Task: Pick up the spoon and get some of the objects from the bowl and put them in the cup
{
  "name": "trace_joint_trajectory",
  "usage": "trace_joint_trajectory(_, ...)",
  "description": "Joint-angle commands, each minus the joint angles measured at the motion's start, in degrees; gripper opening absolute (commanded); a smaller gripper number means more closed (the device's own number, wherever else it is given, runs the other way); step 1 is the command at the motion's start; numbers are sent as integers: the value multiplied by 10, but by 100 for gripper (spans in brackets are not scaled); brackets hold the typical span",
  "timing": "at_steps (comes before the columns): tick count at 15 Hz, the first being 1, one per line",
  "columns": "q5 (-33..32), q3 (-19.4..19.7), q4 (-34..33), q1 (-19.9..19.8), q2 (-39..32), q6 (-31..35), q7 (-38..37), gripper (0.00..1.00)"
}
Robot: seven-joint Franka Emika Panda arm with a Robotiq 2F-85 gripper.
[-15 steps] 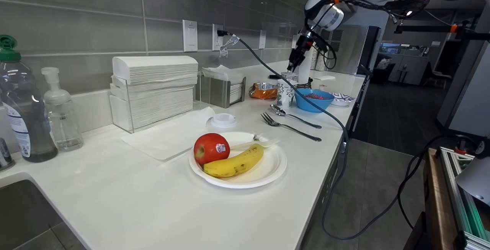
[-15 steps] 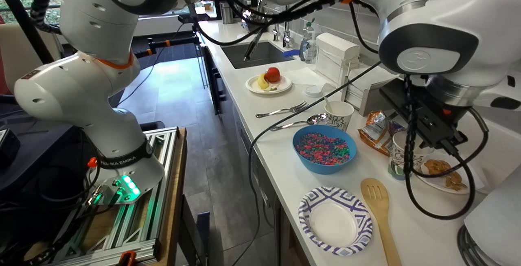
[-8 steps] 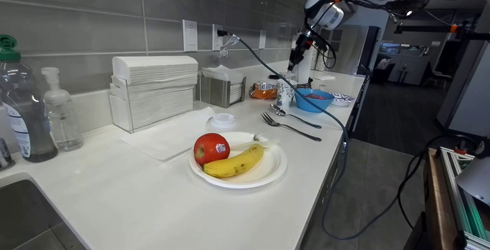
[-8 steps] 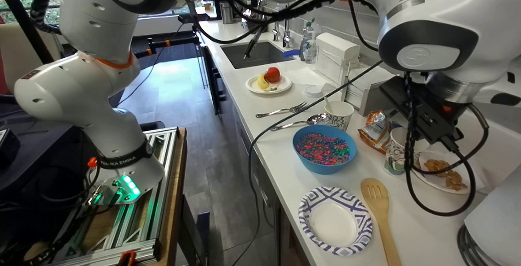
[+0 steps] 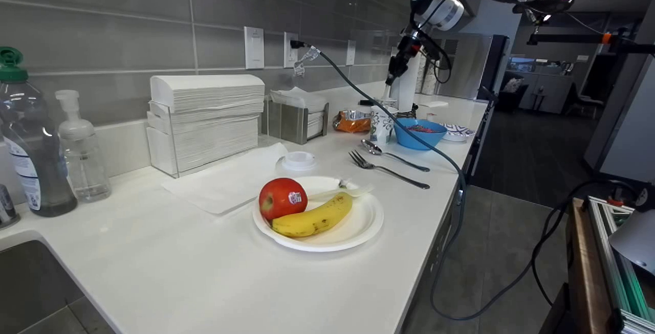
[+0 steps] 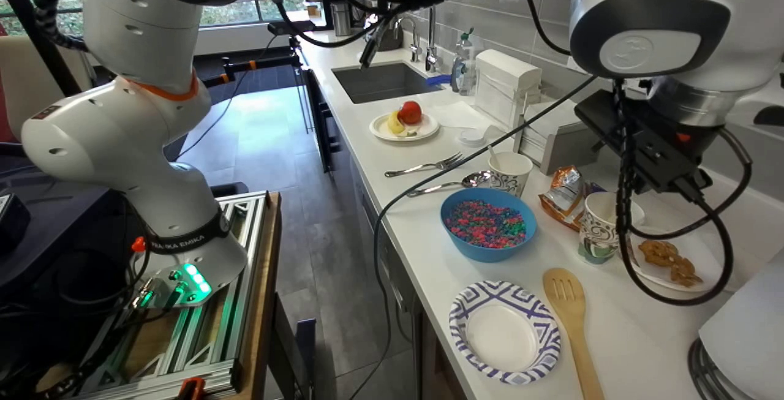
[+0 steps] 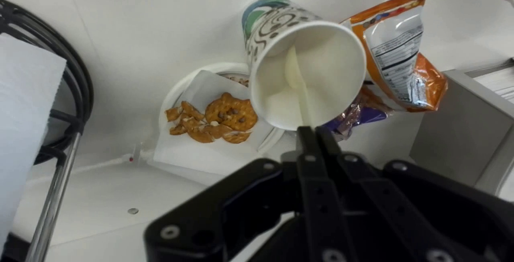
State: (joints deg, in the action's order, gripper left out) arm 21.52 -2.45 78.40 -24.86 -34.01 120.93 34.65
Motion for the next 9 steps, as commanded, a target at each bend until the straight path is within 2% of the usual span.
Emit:
trace_joint_trajectory(1,18,7,34,-4,47,-20,-14,1)
trace_joint_trajectory(6,45,17,60,-12,97,-48,-29,1)
trace_joint_trajectory(9,85,27,76,-26,124,-77,-18,1)
